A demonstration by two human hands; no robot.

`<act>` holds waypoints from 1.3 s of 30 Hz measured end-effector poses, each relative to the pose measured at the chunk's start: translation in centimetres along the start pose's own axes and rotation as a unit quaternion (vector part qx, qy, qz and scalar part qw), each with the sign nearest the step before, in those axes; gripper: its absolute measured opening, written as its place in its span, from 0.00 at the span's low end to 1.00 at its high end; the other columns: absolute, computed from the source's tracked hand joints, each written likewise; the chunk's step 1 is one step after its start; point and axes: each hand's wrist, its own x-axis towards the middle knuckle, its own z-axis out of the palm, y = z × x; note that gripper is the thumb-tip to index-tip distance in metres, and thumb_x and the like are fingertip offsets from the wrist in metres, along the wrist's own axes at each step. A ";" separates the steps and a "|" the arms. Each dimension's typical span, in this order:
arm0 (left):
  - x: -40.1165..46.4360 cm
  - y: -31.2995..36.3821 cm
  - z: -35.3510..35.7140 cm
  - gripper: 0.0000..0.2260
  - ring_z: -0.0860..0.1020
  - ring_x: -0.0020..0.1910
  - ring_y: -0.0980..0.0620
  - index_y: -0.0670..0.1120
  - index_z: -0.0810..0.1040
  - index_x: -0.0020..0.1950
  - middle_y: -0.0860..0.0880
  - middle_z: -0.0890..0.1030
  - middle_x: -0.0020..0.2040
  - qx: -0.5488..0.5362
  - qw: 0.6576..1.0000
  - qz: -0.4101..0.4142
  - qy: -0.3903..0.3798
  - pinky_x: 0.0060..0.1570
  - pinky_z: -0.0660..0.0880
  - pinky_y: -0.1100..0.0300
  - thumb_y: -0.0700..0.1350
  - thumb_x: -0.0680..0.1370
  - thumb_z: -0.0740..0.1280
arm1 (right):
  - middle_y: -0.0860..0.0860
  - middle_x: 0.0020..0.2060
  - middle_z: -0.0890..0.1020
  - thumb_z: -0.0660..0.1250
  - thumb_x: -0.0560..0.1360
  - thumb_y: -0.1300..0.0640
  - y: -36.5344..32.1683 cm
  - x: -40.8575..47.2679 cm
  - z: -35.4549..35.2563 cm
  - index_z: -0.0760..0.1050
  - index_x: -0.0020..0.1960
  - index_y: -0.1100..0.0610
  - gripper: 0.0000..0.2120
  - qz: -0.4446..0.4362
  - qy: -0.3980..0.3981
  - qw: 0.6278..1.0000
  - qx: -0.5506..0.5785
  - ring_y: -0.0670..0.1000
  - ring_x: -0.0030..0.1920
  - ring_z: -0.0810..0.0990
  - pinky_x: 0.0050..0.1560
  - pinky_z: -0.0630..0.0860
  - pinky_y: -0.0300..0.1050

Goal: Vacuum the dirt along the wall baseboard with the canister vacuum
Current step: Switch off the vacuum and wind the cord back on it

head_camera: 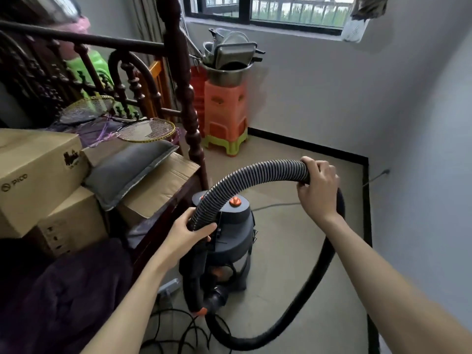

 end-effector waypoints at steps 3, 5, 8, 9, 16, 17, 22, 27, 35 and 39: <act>1.6 -1.3 -1.2 0.12 0.80 0.37 0.56 0.54 0.76 0.48 0.52 0.80 0.38 0.060 0.998 0.003 -0.015 0.38 0.76 0.62 0.46 0.70 0.75 | 0.64 0.52 0.76 0.67 0.67 0.72 -2.9 -0.7 2.0 0.77 0.61 0.63 0.23 -0.036 -0.001 0.999 -0.040 0.67 0.56 0.73 0.60 0.64 0.60; 2.7 -1.9 -2.3 0.13 0.79 0.39 0.60 0.57 0.75 0.48 0.55 0.80 0.40 0.082 0.997 0.002 -0.012 0.39 0.75 0.64 0.48 0.69 0.76 | 0.64 0.52 0.77 0.67 0.66 0.73 -4.9 -1.1 3.6 0.78 0.60 0.62 0.23 -0.052 0.009 0.997 -0.057 0.67 0.55 0.74 0.60 0.65 0.61; 3.8 -2.9 -3.8 0.12 0.77 0.36 0.65 0.57 0.75 0.47 0.56 0.79 0.39 0.058 0.998 -0.005 -0.006 0.36 0.72 0.71 0.47 0.69 0.76 | 0.63 0.51 0.78 0.68 0.63 0.73 -7.5 -1.4 5.7 0.79 0.58 0.62 0.24 -0.057 0.016 0.997 -0.057 0.66 0.54 0.75 0.59 0.65 0.61; 3.8 -3.3 -4.3 0.12 0.76 0.36 0.65 0.58 0.76 0.46 0.57 0.80 0.38 0.036 0.999 -0.009 -0.009 0.35 0.72 0.71 0.45 0.70 0.75 | 0.63 0.51 0.78 0.69 0.63 0.73 -8.0 -1.6 6.4 0.79 0.58 0.62 0.24 -0.056 0.011 0.997 -0.051 0.66 0.54 0.76 0.59 0.66 0.61; 3.8 -5.3 -6.1 0.15 0.79 0.35 0.53 0.55 0.80 0.46 0.52 0.79 0.36 -0.171 0.983 -0.051 -0.042 0.37 0.77 0.60 0.34 0.73 0.70 | 0.60 0.52 0.80 0.75 0.68 0.65 -8.3 -4.3 9.6 0.75 0.61 0.65 0.22 -0.023 -0.021 0.998 0.061 0.63 0.53 0.77 0.57 0.69 0.55; 3.7 -5.6 -6.0 0.13 0.79 0.35 0.53 0.52 0.79 0.48 0.50 0.79 0.37 -0.197 0.978 -0.056 -0.048 0.36 0.77 0.60 0.34 0.73 0.70 | 0.60 0.52 0.80 0.75 0.69 0.64 -8.0 -4.4 9.9 0.75 0.61 0.65 0.22 -0.012 -0.024 0.997 0.074 0.62 0.52 0.77 0.57 0.69 0.53; 2.6 -9.3 -6.3 0.14 0.77 0.36 0.48 0.41 0.73 0.51 0.43 0.77 0.37 -0.275 0.954 -0.102 -0.068 0.40 0.76 0.52 0.36 0.69 0.73 | 0.59 0.54 0.78 0.74 0.72 0.58 -4.6 -5.9 11.4 0.73 0.63 0.63 0.22 0.084 -0.089 0.988 0.093 0.60 0.56 0.75 0.59 0.68 0.49; 1.1 -14.6 -5.4 0.08 0.78 0.38 0.49 0.43 0.74 0.47 0.46 0.77 0.38 -0.316 0.928 -0.187 -0.062 0.40 0.75 0.54 0.36 0.71 0.68 | 0.62 0.48 0.79 0.75 0.69 0.63 -3.7 -8.1 13.7 0.76 0.60 0.64 0.21 0.022 -0.106 0.994 0.019 0.64 0.50 0.75 0.51 0.68 0.52; 1.4 -23.7 -1.1 0.10 0.78 0.35 0.56 0.47 0.73 0.50 0.50 0.77 0.38 -0.291 0.914 -0.281 0.023 0.36 0.76 0.62 0.32 0.77 0.62 | 0.59 0.36 0.81 0.76 0.66 0.60 -0.6 -12.0 18.3 0.80 0.51 0.63 0.15 -0.038 -0.150 0.987 -0.052 0.63 0.37 0.80 0.41 0.73 0.52; 1.7 -27.0 0.0 0.12 0.77 0.41 0.55 0.48 0.69 0.58 0.49 0.74 0.45 -0.260 0.918 -0.299 -0.002 0.40 0.77 0.54 0.38 0.77 0.66 | 0.58 0.33 0.80 0.78 0.66 0.55 0.8 -14.4 20.0 0.80 0.49 0.62 0.16 -0.020 -0.152 0.987 -0.047 0.61 0.31 0.79 0.29 0.72 0.46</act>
